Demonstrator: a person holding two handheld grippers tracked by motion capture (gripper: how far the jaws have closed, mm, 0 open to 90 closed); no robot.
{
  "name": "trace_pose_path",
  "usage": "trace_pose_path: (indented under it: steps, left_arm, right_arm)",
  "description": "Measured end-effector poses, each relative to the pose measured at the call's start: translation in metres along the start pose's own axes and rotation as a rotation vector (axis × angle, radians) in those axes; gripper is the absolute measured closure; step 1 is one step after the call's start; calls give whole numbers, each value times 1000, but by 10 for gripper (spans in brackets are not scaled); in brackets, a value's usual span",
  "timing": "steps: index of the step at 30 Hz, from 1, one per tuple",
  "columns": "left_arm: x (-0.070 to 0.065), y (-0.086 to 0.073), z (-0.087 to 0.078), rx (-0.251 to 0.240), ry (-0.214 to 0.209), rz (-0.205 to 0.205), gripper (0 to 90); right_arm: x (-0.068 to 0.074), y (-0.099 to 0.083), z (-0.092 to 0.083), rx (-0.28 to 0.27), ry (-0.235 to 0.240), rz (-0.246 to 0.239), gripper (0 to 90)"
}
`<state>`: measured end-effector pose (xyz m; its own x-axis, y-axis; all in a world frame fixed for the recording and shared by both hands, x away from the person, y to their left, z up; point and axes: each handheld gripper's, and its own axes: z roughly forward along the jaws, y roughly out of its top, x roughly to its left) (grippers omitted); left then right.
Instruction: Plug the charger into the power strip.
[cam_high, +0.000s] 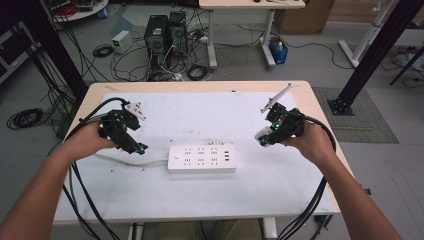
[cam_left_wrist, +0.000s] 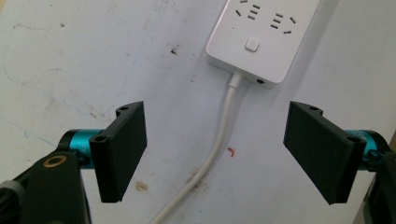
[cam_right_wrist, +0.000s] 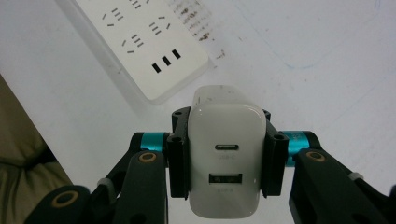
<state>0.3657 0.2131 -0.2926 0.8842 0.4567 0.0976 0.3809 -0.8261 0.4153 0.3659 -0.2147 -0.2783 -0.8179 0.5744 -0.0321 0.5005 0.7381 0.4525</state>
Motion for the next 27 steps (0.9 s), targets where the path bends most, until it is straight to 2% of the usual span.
trace_pose_path:
  steps: [6,10,11,17,22,27]
  left_arm:
    - [1,-3,2,62,-4,25,216]
    - [0,-4,0,36,-22,42,216]
    - [0,-5,0,24,-22,31,216]
    - [-2,-8,-2,22,-27,36,216]
    - [-4,-5,3,36,-46,67,216]
    - [-4,-2,8,53,-63,100,216]
  right_arm:
    - [6,20,5,29,26,-80,622]
    - [11,36,15,66,38,-133,623]
    - [14,41,19,79,42,-156,623]
    - [28,66,36,106,66,-253,622]
    - [37,80,63,170,75,-291,622]
    - [44,92,83,179,105,-338,623]
